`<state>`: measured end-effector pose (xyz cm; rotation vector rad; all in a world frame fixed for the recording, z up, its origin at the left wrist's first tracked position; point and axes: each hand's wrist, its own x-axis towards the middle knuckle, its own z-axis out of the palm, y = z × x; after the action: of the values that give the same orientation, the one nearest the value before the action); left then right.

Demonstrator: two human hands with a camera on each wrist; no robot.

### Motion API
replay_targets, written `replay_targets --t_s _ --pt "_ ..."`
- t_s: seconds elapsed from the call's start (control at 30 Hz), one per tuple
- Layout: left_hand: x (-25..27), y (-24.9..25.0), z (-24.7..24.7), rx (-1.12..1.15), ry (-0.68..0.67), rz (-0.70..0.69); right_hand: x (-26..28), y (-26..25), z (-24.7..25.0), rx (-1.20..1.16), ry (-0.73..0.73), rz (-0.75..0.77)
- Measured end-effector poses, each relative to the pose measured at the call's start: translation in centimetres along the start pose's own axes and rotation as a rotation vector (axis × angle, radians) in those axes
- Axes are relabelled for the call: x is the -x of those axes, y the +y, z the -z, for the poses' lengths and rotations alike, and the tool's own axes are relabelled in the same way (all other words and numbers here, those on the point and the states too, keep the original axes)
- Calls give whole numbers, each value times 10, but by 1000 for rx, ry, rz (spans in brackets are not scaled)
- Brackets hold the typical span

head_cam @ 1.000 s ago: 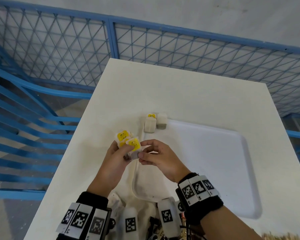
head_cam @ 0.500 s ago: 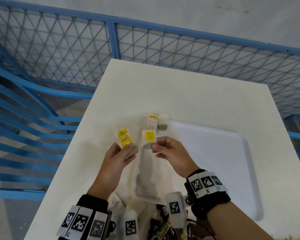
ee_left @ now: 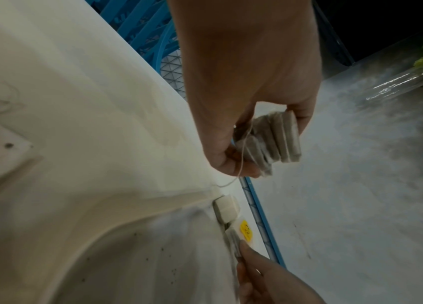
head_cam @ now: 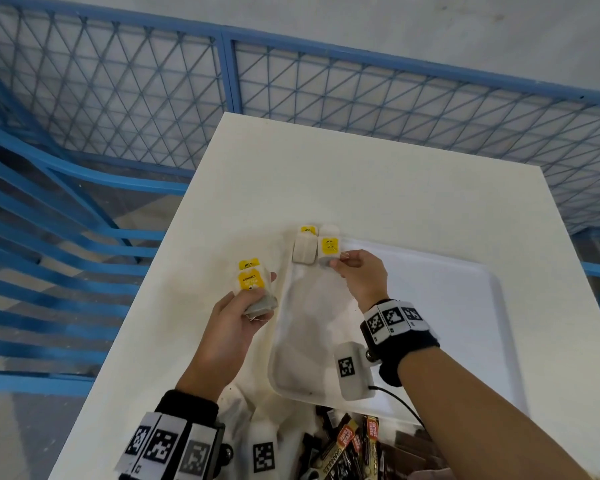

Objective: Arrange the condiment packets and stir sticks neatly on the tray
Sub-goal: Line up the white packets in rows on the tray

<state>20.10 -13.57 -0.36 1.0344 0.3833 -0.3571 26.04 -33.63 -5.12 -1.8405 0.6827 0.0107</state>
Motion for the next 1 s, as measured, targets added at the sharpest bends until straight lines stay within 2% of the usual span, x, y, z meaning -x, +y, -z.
replay_targets --t_s 0.3,0.6,0.73,0.83,1.0 --pt "2 3 -2 72 -52 73 -3 -1 -7 69 37 39" --pt "4 -1 -4 91 44 61 -1 -2 -6 56 25 38" --pt "3 -2 -4 57 65 29 13 -8 -6 43 11 102" --pt "2 -3 -4 30 52 22 35 -16 -7 -17 -126 135" --pt "4 -4 -4 -36 -10 -10 80 -30 -2 -184 -540 86"
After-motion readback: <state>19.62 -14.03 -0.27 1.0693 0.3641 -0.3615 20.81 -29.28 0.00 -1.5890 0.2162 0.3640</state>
